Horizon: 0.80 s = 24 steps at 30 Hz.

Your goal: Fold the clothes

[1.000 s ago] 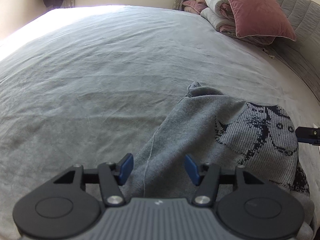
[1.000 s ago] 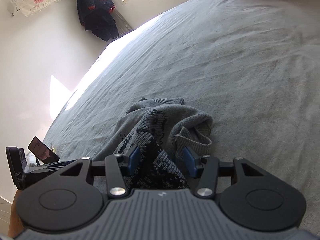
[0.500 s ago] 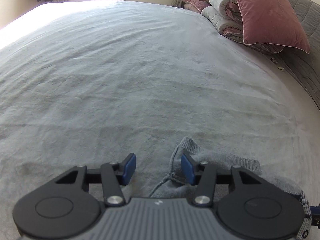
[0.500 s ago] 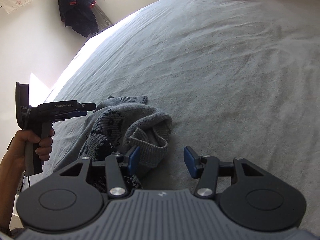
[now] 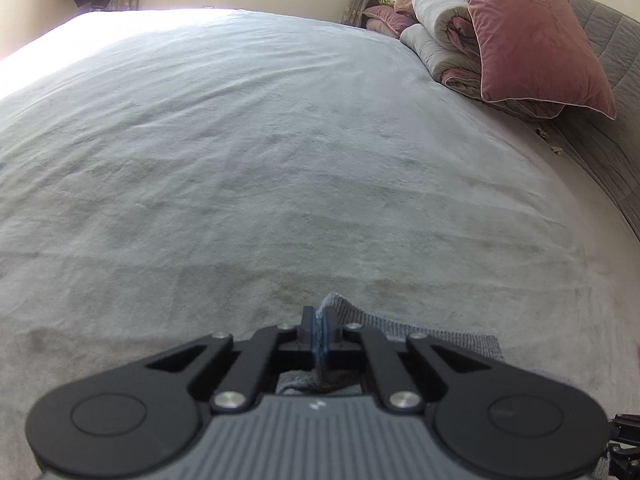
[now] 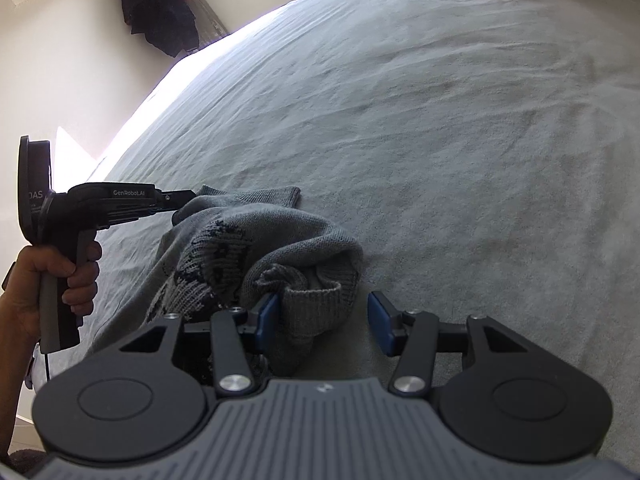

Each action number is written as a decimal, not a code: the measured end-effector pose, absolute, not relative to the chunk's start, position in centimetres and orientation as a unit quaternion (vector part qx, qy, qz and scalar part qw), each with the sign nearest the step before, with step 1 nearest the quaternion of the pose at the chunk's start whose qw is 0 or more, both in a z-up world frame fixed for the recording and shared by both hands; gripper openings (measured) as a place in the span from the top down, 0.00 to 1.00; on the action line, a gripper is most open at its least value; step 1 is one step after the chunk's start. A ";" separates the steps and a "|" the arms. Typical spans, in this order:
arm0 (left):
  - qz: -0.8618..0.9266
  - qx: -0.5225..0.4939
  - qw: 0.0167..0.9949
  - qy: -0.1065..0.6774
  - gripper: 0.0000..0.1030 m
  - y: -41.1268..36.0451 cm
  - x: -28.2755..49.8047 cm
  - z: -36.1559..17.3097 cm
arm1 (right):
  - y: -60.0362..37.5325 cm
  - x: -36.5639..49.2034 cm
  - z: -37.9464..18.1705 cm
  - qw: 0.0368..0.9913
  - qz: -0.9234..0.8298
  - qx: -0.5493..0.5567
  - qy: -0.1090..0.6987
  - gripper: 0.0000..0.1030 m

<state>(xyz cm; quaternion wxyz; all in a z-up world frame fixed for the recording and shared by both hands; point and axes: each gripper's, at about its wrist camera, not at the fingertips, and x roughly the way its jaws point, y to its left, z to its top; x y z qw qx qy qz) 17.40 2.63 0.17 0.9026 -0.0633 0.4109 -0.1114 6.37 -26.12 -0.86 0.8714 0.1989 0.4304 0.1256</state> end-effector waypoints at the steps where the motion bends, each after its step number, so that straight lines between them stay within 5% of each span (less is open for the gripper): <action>1: -0.102 -0.068 0.907 0.404 0.98 3.4 16.9 0.8 | -26.2 6.2 -0.8 0.872 0.125 0.199 0.429 0.49; 13: -0.038 -0.094 0.931 0.351 0.98 10.5 9.7 4.5 | -25.4 5.4 0.2 0.877 0.133 0.206 0.412 0.49; 24: 0.029 -0.178 0.902 0.392 0.98 16.0 5.6 0.2 | -24.0 7.2 -0.2 0.874 0.149 0.222 0.406 0.49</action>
